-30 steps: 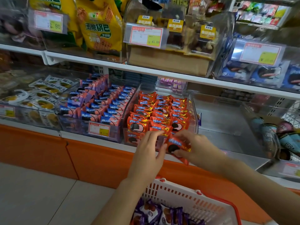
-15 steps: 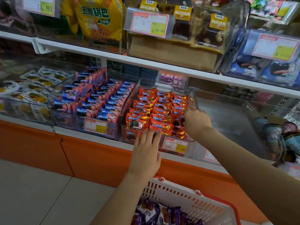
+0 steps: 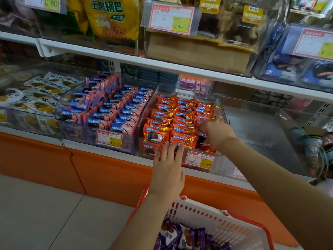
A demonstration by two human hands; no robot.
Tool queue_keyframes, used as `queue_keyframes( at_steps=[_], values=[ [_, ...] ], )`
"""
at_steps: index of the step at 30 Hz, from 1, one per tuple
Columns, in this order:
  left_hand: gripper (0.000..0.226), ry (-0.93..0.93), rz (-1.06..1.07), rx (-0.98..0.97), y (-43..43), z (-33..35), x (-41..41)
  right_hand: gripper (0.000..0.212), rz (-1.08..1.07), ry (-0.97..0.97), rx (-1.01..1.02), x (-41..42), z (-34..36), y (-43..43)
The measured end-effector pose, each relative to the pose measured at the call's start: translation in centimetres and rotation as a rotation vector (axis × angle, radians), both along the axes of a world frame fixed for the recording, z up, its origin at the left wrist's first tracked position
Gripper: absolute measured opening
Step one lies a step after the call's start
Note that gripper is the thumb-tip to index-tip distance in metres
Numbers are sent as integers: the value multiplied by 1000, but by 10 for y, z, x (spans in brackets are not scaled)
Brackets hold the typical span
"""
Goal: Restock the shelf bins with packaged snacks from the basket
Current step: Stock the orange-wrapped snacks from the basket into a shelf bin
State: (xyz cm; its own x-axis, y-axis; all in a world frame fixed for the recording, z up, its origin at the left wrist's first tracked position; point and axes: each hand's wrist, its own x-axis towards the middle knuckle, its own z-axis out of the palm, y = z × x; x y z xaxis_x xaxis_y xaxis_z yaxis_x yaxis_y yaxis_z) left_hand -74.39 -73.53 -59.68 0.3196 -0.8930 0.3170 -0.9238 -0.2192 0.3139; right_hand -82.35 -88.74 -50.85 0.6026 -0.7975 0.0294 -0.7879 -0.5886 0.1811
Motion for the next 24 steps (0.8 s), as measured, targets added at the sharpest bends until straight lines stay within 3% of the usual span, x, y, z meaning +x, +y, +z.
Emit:
queue_keyframes(
  at_steps=[4,13,18,24],
  values=[
    [83,-30,27,-57,-2,-4,1,43,49,-29,14,-3,-4,-4],
    [72,-59,44,47,1,4,-6,57,141,-44,3,-14,-17,3],
    [74,-193,65,154,5,11,-7,32,233,-276,11,-38,-15,36],
    [78,-273,77,214,6,15,-12,59,304,-169,17,-81,-47,65]
  ],
)
